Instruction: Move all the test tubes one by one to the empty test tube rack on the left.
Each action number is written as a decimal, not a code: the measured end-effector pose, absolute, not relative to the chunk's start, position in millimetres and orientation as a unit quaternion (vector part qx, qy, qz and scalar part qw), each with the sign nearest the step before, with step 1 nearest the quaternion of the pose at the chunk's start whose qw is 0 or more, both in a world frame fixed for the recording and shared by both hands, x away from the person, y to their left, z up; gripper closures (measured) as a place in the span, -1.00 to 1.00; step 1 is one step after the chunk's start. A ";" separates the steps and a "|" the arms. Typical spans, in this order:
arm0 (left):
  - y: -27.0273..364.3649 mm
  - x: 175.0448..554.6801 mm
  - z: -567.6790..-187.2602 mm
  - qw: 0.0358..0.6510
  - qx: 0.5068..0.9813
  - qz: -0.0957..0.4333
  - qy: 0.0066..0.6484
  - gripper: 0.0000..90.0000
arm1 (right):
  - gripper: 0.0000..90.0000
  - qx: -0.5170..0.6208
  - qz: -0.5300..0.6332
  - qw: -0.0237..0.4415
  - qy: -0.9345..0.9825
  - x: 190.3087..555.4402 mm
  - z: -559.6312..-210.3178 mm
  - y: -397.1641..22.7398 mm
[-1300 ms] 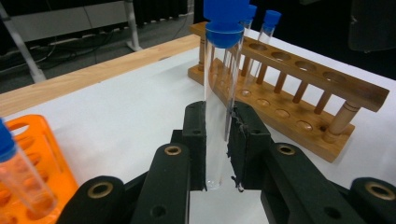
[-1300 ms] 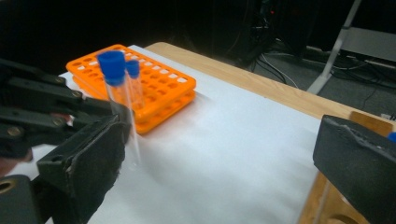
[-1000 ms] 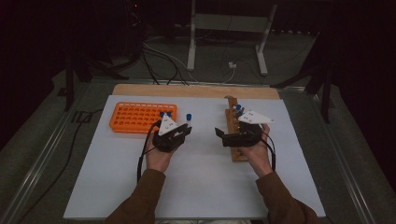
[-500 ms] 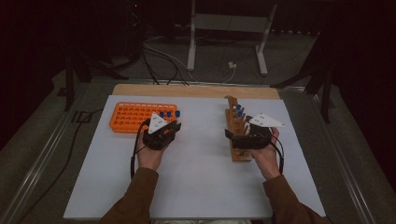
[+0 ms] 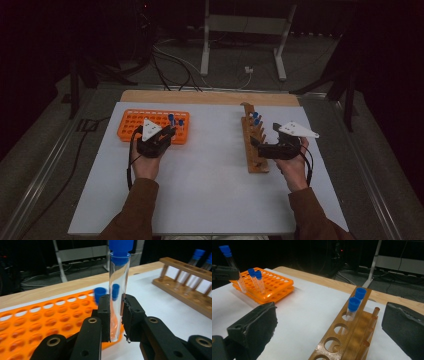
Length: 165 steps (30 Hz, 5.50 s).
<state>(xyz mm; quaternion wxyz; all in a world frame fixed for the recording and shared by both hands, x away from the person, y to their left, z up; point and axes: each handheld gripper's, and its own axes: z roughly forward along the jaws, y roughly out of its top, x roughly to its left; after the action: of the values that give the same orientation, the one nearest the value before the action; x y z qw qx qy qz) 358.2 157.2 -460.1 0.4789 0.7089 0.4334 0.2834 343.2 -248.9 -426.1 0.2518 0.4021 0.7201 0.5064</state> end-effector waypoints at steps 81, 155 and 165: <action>187.2 341.3 -463.1 0.478 0.692 0.258 0.475 -0.84 | -1.00 0.399 0.508 0.237 0.725 346.3 -434.2 -247.7; 210.9 301.6 -471.5 0.465 0.675 0.284 0.498 -0.98 | 0.47 0.449 0.421 0.227 0.755 418.6 -458.5 -239.2; 210.0 301.9 -472.2 0.465 0.675 0.283 0.499 -0.98 | 0.68 0.443 0.411 0.243 0.758 418.0 -459.8 -232.4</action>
<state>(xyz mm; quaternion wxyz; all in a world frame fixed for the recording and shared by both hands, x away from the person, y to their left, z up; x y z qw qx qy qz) 301.9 210.0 -472.2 0.4647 0.6749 0.4987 0.2827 418.0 -232.4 -459.8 0.2431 0.4435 0.7583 0.4113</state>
